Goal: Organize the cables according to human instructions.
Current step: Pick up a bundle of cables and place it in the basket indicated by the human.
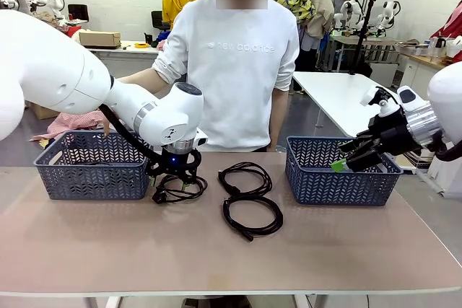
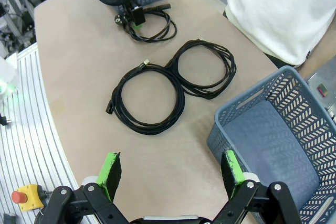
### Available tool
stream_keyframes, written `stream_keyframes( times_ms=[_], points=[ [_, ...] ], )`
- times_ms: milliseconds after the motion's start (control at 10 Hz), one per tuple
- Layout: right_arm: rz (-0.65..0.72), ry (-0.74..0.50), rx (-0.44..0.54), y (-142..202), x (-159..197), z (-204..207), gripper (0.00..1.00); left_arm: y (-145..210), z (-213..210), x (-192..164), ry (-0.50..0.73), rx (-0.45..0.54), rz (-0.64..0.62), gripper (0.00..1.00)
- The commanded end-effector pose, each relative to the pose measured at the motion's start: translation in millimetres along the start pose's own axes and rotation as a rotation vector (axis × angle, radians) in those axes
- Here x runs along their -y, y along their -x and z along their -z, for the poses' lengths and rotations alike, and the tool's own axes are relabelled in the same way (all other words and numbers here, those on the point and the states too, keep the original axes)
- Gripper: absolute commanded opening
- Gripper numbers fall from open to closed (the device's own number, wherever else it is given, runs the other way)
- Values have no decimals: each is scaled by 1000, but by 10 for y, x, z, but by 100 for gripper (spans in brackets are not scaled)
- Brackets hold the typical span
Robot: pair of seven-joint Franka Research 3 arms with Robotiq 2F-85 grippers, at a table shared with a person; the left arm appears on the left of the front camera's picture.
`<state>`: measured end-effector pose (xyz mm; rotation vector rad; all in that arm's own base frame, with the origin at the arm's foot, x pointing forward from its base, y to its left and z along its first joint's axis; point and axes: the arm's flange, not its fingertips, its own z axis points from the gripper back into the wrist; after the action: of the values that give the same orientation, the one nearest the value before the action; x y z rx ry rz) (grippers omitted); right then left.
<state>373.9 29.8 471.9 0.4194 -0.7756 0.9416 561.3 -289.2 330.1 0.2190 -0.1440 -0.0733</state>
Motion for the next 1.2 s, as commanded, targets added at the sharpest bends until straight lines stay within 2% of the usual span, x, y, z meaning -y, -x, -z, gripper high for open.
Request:
stream_keyframes(
  times_ms=[0,1100],
  points=[
    [-19,-9,24,-17,36,17,100,-72,31,-14,-6,-14,-27,100],
    [-19,-9,24,-17,36,17,100,-164,208,-58,25,-63,-62,100]
  ],
)
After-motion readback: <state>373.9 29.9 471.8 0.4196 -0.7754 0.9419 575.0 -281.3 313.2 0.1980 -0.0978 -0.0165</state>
